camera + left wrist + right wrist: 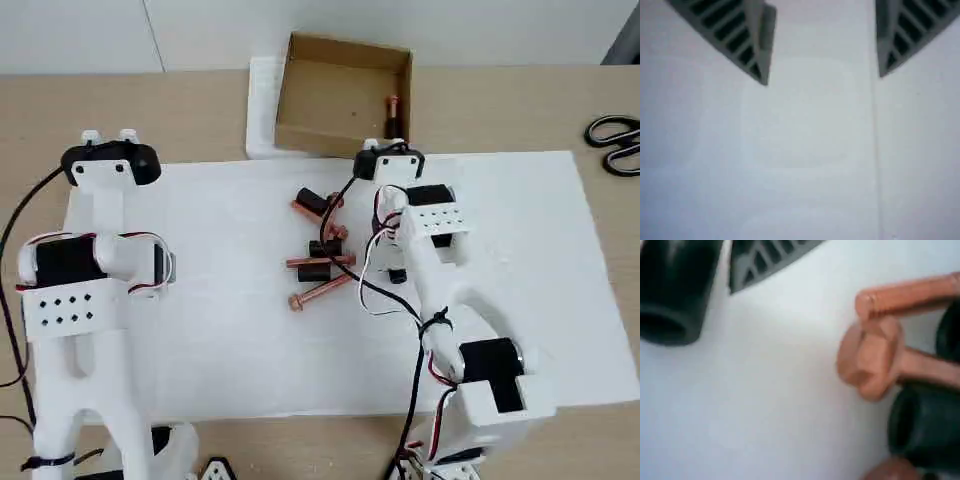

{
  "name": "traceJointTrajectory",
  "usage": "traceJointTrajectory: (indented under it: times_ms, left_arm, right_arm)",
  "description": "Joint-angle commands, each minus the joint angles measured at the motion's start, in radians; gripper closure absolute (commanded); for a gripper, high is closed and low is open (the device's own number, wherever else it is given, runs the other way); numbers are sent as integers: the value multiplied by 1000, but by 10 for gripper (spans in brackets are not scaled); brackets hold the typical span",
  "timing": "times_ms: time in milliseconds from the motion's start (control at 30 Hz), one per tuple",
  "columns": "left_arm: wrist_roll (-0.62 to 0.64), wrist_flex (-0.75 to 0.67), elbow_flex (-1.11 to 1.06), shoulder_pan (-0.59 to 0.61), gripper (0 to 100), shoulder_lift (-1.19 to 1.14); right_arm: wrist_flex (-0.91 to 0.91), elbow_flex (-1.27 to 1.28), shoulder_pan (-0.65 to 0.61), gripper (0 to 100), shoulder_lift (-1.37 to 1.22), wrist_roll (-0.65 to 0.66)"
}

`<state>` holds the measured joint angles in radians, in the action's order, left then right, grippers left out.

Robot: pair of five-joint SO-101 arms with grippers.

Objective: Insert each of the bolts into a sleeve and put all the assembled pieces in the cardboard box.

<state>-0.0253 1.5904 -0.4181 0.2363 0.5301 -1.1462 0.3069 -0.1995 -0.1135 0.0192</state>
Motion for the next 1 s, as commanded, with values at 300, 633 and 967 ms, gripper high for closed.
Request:
traceJointTrajectory:
  times_ms: [300, 633, 967]
  left_arm:
    - [8, 6, 41, -2, 863, 0]
    - [8, 6, 41, -2, 863, 0]
    - [8, 6, 41, -2, 863, 0]
  right_arm:
    - [59, 44, -21, 875, 54, -12]
    - [61, 44, -16, 895, 45, -3]
    - [51, 28, 48, 995, 8, 61]
